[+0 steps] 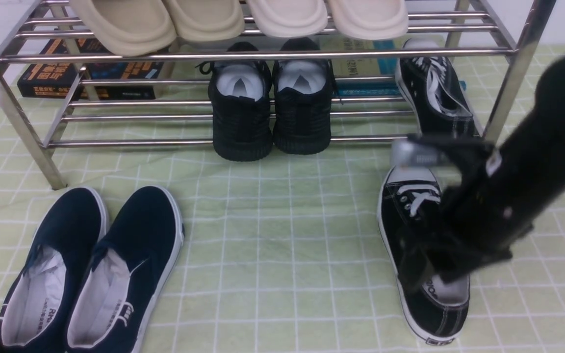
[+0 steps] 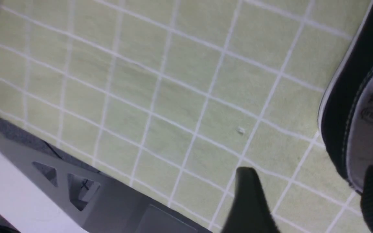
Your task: Take the shoes off the shelf with your hand from the green coffee tablecloth.
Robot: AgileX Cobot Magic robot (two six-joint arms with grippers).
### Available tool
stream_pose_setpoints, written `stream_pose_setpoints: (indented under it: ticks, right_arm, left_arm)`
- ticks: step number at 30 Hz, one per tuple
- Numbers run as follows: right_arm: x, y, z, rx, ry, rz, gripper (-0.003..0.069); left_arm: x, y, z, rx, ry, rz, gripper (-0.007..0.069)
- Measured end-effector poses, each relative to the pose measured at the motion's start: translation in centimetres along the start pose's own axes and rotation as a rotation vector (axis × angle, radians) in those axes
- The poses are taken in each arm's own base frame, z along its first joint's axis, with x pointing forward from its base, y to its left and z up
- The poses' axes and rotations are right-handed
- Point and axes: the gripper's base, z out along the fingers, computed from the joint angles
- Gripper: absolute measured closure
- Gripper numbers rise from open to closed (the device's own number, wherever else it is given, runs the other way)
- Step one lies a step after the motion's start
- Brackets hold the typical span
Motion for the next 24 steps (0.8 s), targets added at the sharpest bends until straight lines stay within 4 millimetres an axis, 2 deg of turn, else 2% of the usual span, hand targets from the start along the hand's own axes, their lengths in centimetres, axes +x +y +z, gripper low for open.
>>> stream_pose_setpoints:
  ticks: [1, 2, 3, 4, 5, 7, 9, 10, 11, 15, 18, 24]
  right_arm:
    - [-0.1, 0.1, -0.2, 0.0, -0.005, -0.004, 0.0193]
    - [-1.0, 0.8, -2.1, 0.015, -0.054, -0.047, 0.0181]
    - [-1.1, 0.9, -2.3, 0.017, -0.061, -0.051, 0.018]
    - [-1.9, 1.3, -3.8, 0.049, -0.123, -0.089, 0.0179]
    - [-2.1, 1.3, -4.0, 0.054, -0.133, -0.094, 0.0179]
    - [-3.5, 1.4, -5.7, 0.133, -0.238, -0.14, 0.0183]
    - [-4.2, 1.3, -6.1, 0.17, -0.278, -0.154, 0.0188]
    - [-5.4, 0.9, -6.1, 0.223, -0.335, -0.166, 0.0197]
    - [-5.6, 0.9, -6.0, 0.226, -0.347, -0.166, 0.0198]
    - [-8.3, -0.4, -3.6, 0.316, -0.413, -0.208, 0.0214]
    - [-9.5, -1.1, -2.1, 0.36, -0.441, -0.238, 0.0216]
    - [-11.0, -2.2, -0.6, 0.449, -0.48, -0.272, 0.0216]
  left_arm:
    - [0.0, 0.0, 0.0, 0.0, 0.0, 0.0, 0.0385]
    - [0.0, 0.0, 0.0, 0.0, 0.0, 0.0, 0.0385]
    - [0.0, 0.0, 0.0, 0.0, 0.0, 0.0, 0.0385]
    - [0.0, 0.0, 0.0, 0.0, 0.0, 0.0, 0.0385]
    - [0.0, 0.0, 0.0, 0.0, 0.0, 0.0, 0.0385]
    - [0.0, 0.0, 0.0, 0.0, 0.0, 0.0, 0.0385]
    - [0.0, 0.0, 0.0, 0.0, 0.0, 0.0, 0.0385]
    - [0.0, 0.0, 0.0, 0.0, 0.0, 0.0, 0.0385]
    - [0.0, 0.0, 0.0, 0.0, 0.0, 0.0, 0.0385]
    - [0.0, 0.0, 0.0, 0.0, 0.0, 0.001, 0.0385]
    - [0.0, 0.0, 0.0, 0.0, 0.0, 0.001, 0.0385]
    - [0.0, 0.0, 0.0, -0.001, 0.0, 0.003, 0.0385]
